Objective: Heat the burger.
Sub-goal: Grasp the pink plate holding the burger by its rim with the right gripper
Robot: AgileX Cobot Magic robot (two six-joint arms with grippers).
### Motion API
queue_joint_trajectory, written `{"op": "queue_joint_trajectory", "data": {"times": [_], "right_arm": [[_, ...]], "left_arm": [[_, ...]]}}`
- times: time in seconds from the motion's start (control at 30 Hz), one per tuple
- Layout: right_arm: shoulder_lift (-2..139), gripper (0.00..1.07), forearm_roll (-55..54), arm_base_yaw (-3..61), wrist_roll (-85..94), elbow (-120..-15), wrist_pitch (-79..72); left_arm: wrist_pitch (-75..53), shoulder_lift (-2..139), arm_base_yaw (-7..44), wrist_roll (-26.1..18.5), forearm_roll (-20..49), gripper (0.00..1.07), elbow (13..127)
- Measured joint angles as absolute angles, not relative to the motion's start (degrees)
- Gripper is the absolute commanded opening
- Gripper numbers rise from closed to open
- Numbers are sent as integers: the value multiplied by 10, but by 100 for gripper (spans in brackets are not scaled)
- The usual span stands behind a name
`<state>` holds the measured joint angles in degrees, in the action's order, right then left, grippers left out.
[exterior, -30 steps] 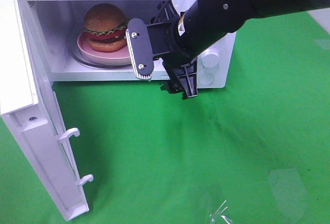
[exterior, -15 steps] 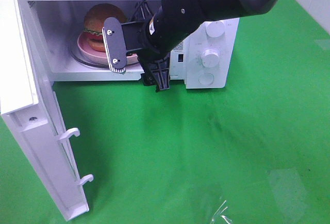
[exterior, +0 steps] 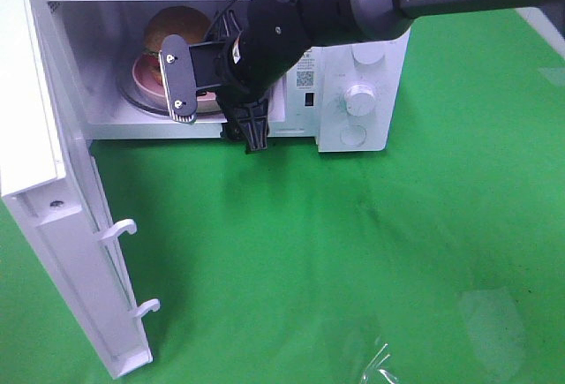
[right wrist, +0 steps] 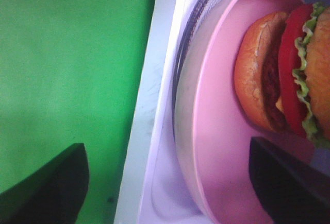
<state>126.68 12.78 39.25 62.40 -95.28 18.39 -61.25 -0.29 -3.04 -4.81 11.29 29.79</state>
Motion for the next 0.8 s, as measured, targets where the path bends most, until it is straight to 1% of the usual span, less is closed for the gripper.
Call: {"op": "queue_joint_trajectory", "data": {"times": [0.37,0.77,0.8], "right_arm": [[1344,77,125,392,619,-1036,198],[1382,76,108,384,617,-1078,202],[1382,75,108,382,617,-1079,206]], "left_arm": [[-612,-3,-30,-48,113,98,298],[-612,-3,-30,-48,113,98,298],[-612,-3,-30,-48,113,98,298]]}}
